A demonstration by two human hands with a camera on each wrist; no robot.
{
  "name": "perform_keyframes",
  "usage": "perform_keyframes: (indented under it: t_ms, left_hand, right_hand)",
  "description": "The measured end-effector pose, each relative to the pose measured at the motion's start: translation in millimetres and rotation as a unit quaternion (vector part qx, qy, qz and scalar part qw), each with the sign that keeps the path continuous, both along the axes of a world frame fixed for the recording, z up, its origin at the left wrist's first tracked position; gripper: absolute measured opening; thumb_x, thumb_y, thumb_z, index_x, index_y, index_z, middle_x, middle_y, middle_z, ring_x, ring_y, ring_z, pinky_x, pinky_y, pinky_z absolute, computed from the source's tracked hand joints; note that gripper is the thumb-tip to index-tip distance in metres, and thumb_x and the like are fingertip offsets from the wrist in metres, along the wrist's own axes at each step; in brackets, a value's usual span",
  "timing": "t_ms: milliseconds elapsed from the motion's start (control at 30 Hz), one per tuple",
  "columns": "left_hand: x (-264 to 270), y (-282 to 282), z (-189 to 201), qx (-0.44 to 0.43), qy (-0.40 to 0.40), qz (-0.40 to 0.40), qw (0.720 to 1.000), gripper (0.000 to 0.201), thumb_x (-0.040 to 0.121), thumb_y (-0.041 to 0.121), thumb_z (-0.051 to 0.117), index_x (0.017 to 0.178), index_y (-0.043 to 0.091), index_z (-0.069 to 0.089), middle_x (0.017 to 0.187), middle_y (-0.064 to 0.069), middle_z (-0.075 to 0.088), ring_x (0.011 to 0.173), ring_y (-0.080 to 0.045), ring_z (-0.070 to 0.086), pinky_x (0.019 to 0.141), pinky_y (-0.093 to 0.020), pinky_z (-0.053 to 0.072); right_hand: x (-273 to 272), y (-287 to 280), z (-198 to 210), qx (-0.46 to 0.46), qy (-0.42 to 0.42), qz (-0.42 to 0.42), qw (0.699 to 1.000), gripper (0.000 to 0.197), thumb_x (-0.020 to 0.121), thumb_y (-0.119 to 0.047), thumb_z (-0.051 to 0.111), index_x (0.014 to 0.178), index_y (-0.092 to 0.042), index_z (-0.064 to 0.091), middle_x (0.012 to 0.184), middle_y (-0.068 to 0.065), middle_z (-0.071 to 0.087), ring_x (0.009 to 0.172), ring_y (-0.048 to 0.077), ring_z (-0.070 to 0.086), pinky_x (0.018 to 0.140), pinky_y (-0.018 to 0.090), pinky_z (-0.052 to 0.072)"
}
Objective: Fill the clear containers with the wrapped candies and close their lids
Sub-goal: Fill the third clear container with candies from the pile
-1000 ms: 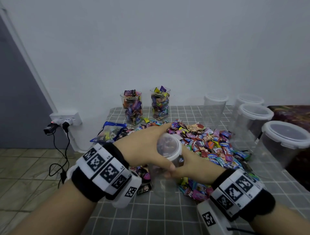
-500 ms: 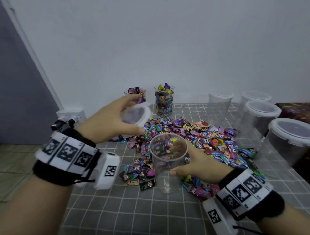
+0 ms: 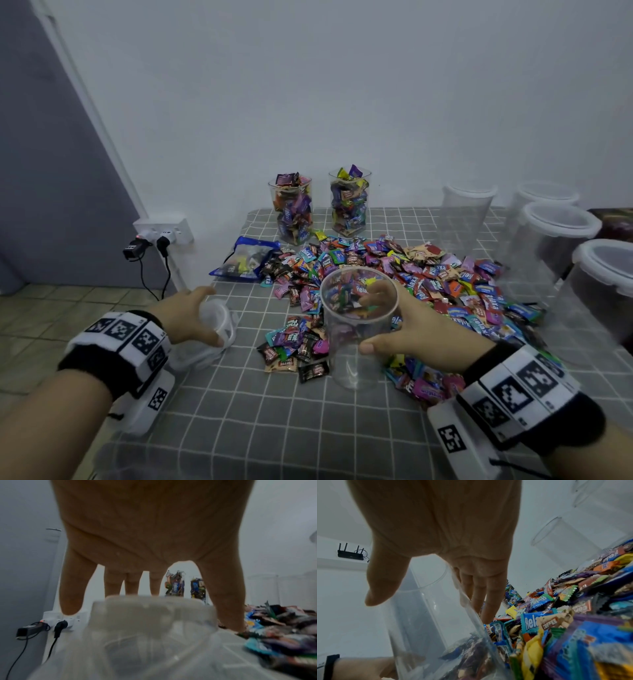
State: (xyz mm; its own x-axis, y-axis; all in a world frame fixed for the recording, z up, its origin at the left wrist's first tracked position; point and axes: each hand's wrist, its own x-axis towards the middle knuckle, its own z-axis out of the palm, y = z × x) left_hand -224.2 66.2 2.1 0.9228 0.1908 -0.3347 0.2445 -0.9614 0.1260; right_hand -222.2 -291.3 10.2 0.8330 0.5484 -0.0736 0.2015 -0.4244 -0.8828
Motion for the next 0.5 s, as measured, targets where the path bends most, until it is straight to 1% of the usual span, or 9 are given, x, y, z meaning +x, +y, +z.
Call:
perform_keyframes:
  t_ms: [133, 233, 300, 333, 367, 400, 433, 467, 500]
  left_hand:
    - [5, -2, -9, 0.007, 0.007, -0.012, 1.000, 0.108, 0.064, 0.052, 0.079, 0.147, 0.025, 0.015, 0.146, -0.007, 0.035, 0.128, -0.023, 0.042, 0.103, -0.032, 0.038]
    - [5, -4, -8, 0.015, 0.001, -0.030, 0.999, 0.115, 0.064, 0.057, 0.076, 0.149, 0.024, 0.007, 0.149, -0.008, 0.031, 0.132, -0.023, 0.037, 0.106, -0.033, 0.035]
    - [4, -7, -3, 0.017, -0.010, -0.041, 0.999, 0.112, 0.067, 0.061, 0.071, 0.150, 0.024, 0.006, 0.151, -0.006, 0.026, 0.135, -0.022, 0.034, 0.107, -0.033, 0.034]
    - [3, -10, 1, 0.016, -0.019, -0.048, 0.999, 0.108, 0.069, 0.062, 0.069, 0.150, 0.024, 0.008, 0.152, -0.005, 0.024, 0.136, -0.021, 0.032, 0.108, -0.033, 0.033]
    - [3, -14, 6, 0.015, -0.026, -0.059, 0.998, 0.103, 0.071, 0.063, 0.066, 0.149, 0.024, 0.012, 0.153, -0.003, 0.023, 0.136, -0.020, 0.031, 0.109, -0.033, 0.033]
    - [2, -19, 11, 0.016, -0.036, -0.073, 0.997, 0.096, 0.074, 0.063, 0.063, 0.149, 0.024, 0.017, 0.152, -0.002, 0.024, 0.135, -0.019, 0.032, 0.109, -0.033, 0.033]
    - [0, -25, 16, 0.019, -0.044, -0.091, 0.995, 0.088, 0.077, 0.061, 0.061, 0.147, 0.024, 0.022, 0.151, -0.001, 0.027, 0.133, -0.017, 0.034, 0.108, -0.033, 0.034]
    - [-2, -33, 22, 0.020, -0.052, -0.111, 0.992, 0.080, 0.079, 0.060, 0.059, 0.145, 0.025, 0.028, 0.148, 0.001, 0.032, 0.130, -0.016, 0.038, 0.106, -0.031, 0.035]
    - [-5, -41, 28, 0.012, -0.056, -0.134, 0.989, 0.070, 0.082, 0.058, 0.057, 0.140, 0.027, 0.036, 0.142, 0.003, 0.039, 0.125, -0.013, 0.043, 0.102, -0.029, 0.038]
  right_hand:
    - [-3, 0, 3, -0.006, -0.007, -0.003, 1.000, 0.069, 0.074, -0.026, 0.079, 0.124, -0.037, 0.032, 0.123, -0.021, 0.046, 0.110, -0.013, 0.044, 0.081, -0.001, 0.036]
    - [-5, 1, 5, -0.027, -0.021, 0.002, 0.999, 0.071, 0.075, -0.029, 0.078, 0.122, -0.043, 0.027, 0.119, -0.026, 0.043, 0.108, -0.018, 0.041, 0.082, -0.002, 0.035]
    - [-7, -1, 7, -0.044, -0.042, 0.011, 0.998, 0.071, 0.075, -0.029, 0.078, 0.119, -0.049, 0.026, 0.115, -0.033, 0.042, 0.106, -0.024, 0.040, 0.083, -0.003, 0.033]
    - [-7, -3, 9, -0.061, -0.057, 0.020, 0.996, 0.074, 0.075, -0.029, 0.079, 0.120, -0.052, 0.026, 0.117, -0.035, 0.042, 0.108, -0.024, 0.039, 0.087, -0.001, 0.033]
    - [-7, -6, 9, -0.087, -0.074, 0.027, 0.993, 0.076, 0.075, -0.030, 0.079, 0.126, -0.053, 0.027, 0.122, -0.034, 0.042, 0.113, -0.019, 0.041, 0.093, 0.004, 0.033]
    - [-6, -11, 10, -0.123, -0.094, 0.032, 0.987, 0.075, 0.076, -0.032, 0.077, 0.132, -0.048, 0.030, 0.127, -0.028, 0.045, 0.116, -0.011, 0.043, 0.098, 0.013, 0.036]
    - [-4, -16, 12, -0.171, -0.107, 0.033, 0.979, 0.069, 0.078, -0.034, 0.074, 0.135, -0.039, 0.035, 0.128, -0.020, 0.048, 0.116, -0.002, 0.046, 0.098, 0.021, 0.038]
    - [-2, -22, 15, -0.230, -0.112, 0.033, 0.966, 0.057, 0.081, -0.037, 0.070, 0.131, -0.031, 0.043, 0.121, -0.014, 0.052, 0.110, 0.004, 0.050, 0.093, 0.023, 0.041]
    - [-1, -28, 17, -0.281, -0.108, 0.033, 0.953, 0.043, 0.084, -0.038, 0.067, 0.122, -0.027, 0.050, 0.108, -0.011, 0.056, 0.098, 0.007, 0.053, 0.084, 0.023, 0.043]
